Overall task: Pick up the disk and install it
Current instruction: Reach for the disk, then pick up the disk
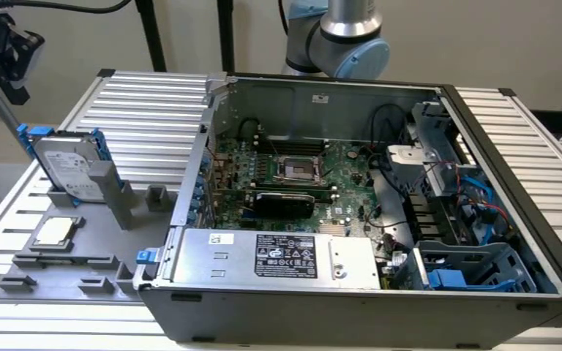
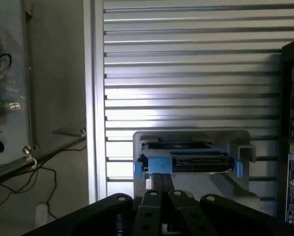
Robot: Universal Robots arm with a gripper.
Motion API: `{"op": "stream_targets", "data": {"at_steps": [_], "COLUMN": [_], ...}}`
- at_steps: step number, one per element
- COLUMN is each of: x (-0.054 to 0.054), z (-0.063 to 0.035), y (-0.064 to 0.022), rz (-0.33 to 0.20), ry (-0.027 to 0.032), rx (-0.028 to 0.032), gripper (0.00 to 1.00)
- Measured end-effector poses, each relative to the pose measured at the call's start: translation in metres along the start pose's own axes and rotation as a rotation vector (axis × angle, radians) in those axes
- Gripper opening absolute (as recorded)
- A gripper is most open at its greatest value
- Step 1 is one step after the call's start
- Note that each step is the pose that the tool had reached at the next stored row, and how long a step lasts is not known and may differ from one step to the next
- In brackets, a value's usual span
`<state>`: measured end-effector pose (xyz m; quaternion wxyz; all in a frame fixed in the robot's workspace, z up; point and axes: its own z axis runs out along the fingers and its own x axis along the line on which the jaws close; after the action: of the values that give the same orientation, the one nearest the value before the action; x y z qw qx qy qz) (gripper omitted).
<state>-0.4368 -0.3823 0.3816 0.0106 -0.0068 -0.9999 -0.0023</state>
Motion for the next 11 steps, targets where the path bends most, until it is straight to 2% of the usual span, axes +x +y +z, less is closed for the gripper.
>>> {"op": "stream_targets", "data": {"at_steps": [11], "x": [0.0000], "z": [0.0001], "y": [0.0001], "rz": [-0.004], "ry": [-0.0001], "rx": [0.0000], "gripper": [0.11]}}
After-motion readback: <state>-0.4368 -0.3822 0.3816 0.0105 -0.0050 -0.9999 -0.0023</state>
